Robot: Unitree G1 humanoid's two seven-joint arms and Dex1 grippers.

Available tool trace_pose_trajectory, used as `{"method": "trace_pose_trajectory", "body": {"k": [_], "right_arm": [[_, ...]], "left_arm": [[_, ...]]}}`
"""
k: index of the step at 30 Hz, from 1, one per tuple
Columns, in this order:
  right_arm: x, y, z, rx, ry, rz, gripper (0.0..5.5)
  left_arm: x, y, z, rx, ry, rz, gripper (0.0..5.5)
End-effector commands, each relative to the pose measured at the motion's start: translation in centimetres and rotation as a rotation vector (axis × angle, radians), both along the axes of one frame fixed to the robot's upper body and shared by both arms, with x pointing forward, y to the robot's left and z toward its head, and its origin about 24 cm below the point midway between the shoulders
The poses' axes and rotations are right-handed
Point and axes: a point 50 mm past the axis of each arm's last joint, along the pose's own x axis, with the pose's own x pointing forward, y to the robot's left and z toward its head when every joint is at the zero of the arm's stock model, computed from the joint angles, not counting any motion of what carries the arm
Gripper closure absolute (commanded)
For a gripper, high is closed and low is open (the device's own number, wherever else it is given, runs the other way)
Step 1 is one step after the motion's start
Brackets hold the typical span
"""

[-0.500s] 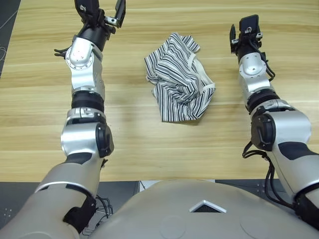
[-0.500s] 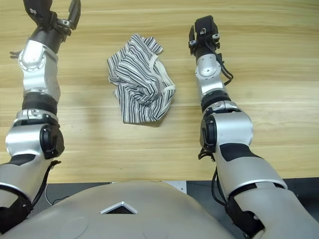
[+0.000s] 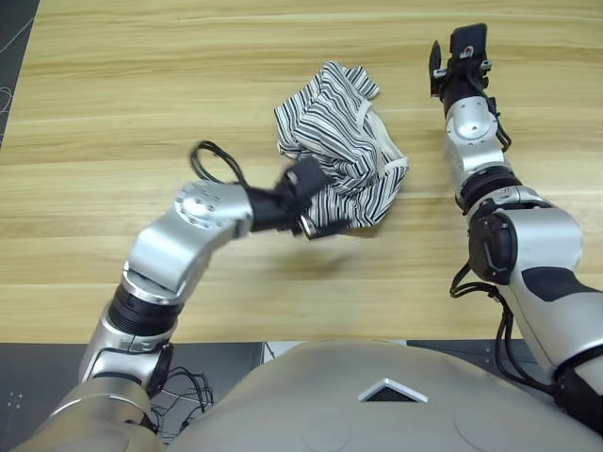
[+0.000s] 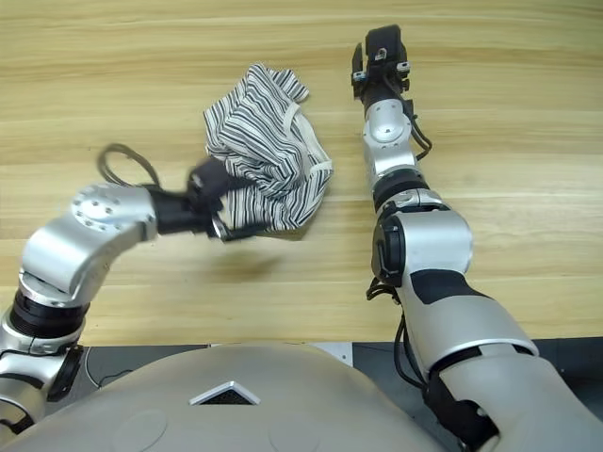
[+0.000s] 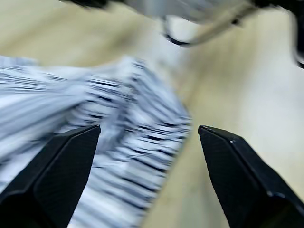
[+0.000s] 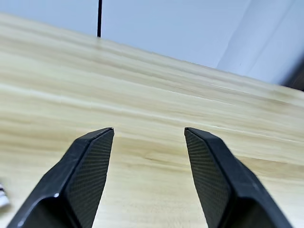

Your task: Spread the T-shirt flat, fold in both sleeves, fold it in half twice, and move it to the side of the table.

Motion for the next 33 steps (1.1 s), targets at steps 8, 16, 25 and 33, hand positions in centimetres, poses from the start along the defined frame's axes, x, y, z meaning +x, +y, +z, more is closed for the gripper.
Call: {"method": "trace_pose_trajectory", "body": {"k": [8, 16, 25, 33], "right_arm": [[1.1, 0.4, 4.6, -0.047, -0.197, 0.208, 2.75], [1.2, 0.6, 5.4, -0.094, -0.247, 0.244, 2.75], [1.6, 1.8, 6.8, -0.227, -0.253, 0.371, 2.75], [-0.2, 4.1, 3.7, -0.106, -0.082, 0.718, 2.75]], "left_arm": [[6.5, -0.6, -4.4, 0.152, 0.122, 0.262, 1.66], [5.3, 3.5, -10.2, 0.372, 0.245, 0.202, 1.66], [-1.3, 19.0, -7.0, 0.808, 0.060, -0.420, 1.66], [5.9, 18.7, -5.4, 0.840, -0.423, -0.286, 1.66]]}}
